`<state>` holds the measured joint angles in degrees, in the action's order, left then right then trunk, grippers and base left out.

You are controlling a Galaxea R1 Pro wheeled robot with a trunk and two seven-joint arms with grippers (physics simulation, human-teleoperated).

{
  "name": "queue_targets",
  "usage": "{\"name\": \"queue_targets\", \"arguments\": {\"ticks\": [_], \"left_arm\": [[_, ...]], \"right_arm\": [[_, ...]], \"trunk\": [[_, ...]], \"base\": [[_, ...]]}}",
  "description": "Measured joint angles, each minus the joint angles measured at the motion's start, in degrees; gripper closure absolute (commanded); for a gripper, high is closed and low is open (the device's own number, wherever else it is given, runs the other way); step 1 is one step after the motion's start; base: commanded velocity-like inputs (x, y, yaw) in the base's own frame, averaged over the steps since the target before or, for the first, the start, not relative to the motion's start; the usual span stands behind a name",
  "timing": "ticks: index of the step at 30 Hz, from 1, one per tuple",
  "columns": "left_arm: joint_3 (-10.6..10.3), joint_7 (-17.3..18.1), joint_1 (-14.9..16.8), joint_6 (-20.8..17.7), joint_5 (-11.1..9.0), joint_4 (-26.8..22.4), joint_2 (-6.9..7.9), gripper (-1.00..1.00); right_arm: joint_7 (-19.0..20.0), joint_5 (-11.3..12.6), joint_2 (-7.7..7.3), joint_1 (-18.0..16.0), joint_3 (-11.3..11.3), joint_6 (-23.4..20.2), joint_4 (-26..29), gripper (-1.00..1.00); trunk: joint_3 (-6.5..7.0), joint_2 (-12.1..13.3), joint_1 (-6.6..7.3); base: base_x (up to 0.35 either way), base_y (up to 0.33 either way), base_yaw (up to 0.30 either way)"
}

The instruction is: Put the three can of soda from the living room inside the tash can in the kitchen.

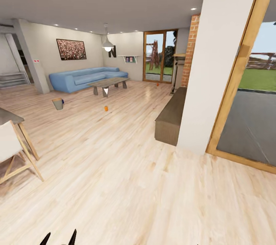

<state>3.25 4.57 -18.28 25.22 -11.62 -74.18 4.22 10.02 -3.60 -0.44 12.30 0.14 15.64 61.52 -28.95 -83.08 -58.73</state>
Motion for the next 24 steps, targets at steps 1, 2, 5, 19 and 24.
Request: {"name": "queue_targets", "arguments": {"ticks": [1,2,5,19,24], "left_arm": [[0.0,0.0,0.0,0.0,0.0,0.0,0.0,-1.0],[0.0,0.0,0.0,0.0,0.0,0.0,0.0,-1.0],[0.0,0.0,0.0,0.0,0.0,0.0,0.0,-1.0],[0.0,0.0,0.0,0.0,0.0,0.0,0.0,-1.0],[0.0,0.0,0.0,0.0,0.0,0.0,0.0,-1.0]], "right_arm": [[0.0,0.0,0.0,0.0,0.0,0.0,0.0,-1.0],[0.0,0.0,0.0,0.0,0.0,0.0,0.0,-1.0],[0.0,0.0,0.0,0.0,0.0,0.0,0.0,-1.0],[0.0,0.0,0.0,0.0,0.0,0.0,-0.2,-1.0],[-0.1,0.0,0.0,0.0,0.0,0.0,-0.3,-1.0]], "trunk": [[0.0,0.0,0.0],[0.0,0.0,0.0],[0.0,0.0,0.0],[0.0,0.0,0.0],[0.0,0.0,0.0]], "base": [[0.326,0.0,0.245],[0.326,0.0,0.245],[0.327,0.0,0.245],[0.327,0.0,0.249],[0.327,0.0,0.252]]}}
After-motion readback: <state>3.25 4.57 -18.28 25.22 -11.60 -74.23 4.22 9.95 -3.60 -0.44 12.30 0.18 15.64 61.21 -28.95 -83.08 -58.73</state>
